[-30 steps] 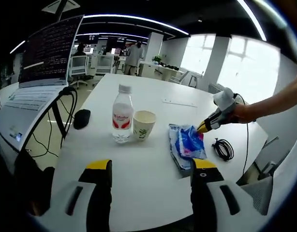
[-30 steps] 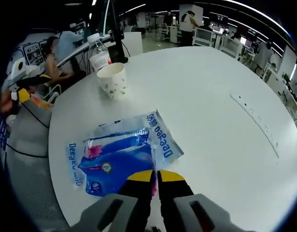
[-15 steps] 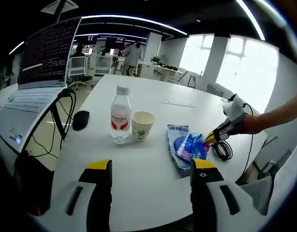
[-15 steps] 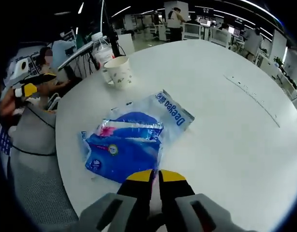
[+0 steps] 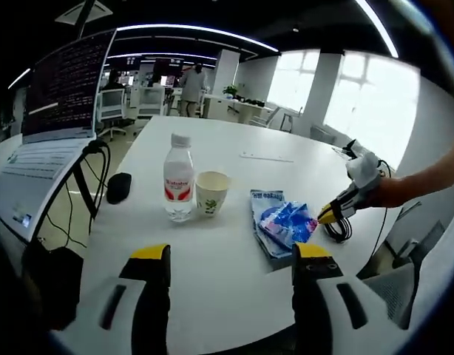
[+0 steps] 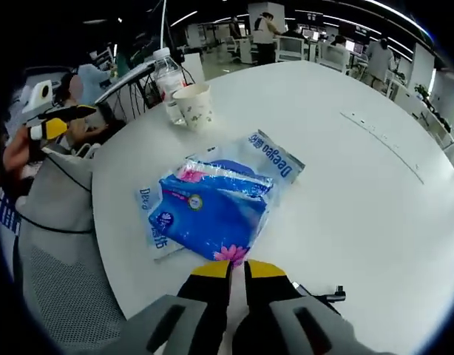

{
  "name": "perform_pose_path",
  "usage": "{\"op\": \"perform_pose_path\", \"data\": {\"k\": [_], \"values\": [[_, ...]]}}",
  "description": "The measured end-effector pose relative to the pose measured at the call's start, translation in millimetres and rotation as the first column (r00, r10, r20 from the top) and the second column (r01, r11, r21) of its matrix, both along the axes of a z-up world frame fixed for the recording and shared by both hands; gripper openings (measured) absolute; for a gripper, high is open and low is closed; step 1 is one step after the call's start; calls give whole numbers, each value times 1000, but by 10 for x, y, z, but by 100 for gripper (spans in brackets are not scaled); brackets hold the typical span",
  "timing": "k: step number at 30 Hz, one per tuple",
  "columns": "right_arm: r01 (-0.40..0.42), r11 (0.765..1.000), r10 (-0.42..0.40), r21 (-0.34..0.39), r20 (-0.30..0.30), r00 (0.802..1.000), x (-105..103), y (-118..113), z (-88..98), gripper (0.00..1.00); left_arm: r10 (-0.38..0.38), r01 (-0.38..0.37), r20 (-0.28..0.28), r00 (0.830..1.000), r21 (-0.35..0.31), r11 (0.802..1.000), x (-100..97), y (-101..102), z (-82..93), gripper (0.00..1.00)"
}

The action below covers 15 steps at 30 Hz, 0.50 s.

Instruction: Arrange the tabletop items into an orderly group along one side of the table until the central work area is clear of visible clutter.

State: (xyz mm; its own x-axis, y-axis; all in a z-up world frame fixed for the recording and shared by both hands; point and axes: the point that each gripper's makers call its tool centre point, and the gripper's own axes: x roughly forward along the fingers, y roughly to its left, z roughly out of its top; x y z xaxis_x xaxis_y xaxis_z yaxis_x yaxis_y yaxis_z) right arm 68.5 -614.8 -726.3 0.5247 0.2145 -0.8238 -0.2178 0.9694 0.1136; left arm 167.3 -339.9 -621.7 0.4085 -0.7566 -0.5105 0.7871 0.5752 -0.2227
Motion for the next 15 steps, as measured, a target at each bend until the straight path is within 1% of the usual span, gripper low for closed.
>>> {"op": "perform_pose_path", "data": {"k": [3, 5, 7, 9, 11, 13, 15], "values": [[31, 999, -31, -12, 3, 1000, 50, -107, 46, 11, -12, 12, 4, 1000, 1, 1000, 13, -7, 13, 67], [52, 999, -52, 4, 1, 999, 78, -73, 74, 15, -19, 19, 7, 1000, 2, 1000, 28, -7, 20, 67], [62, 998, -62, 21, -1, 998, 154, -131, 45, 18, -23, 23, 8, 1000, 1, 1000, 44, -4, 21, 67], [78, 995, -78, 57, -7, 997, 214, -99, 38, 22, -31, 31, 6, 1000, 3, 1000, 37, -9, 20, 67], [89, 994, -89, 71, -8, 996, 242, -97, 18, 26, -40, 40, 5, 999, 5, 999, 29, -14, 19, 67], [103, 990, -102, 95, -17, 995, 314, -101, -33, 29, -44, 44, 4, 999, 7, 999, 26, -20, 17, 67], [116, 988, -114, 102, -29, 993, 273, -31, -69, 29, -46, 46, 3, 999, 7, 999, 36, -21, 16, 67]]}}
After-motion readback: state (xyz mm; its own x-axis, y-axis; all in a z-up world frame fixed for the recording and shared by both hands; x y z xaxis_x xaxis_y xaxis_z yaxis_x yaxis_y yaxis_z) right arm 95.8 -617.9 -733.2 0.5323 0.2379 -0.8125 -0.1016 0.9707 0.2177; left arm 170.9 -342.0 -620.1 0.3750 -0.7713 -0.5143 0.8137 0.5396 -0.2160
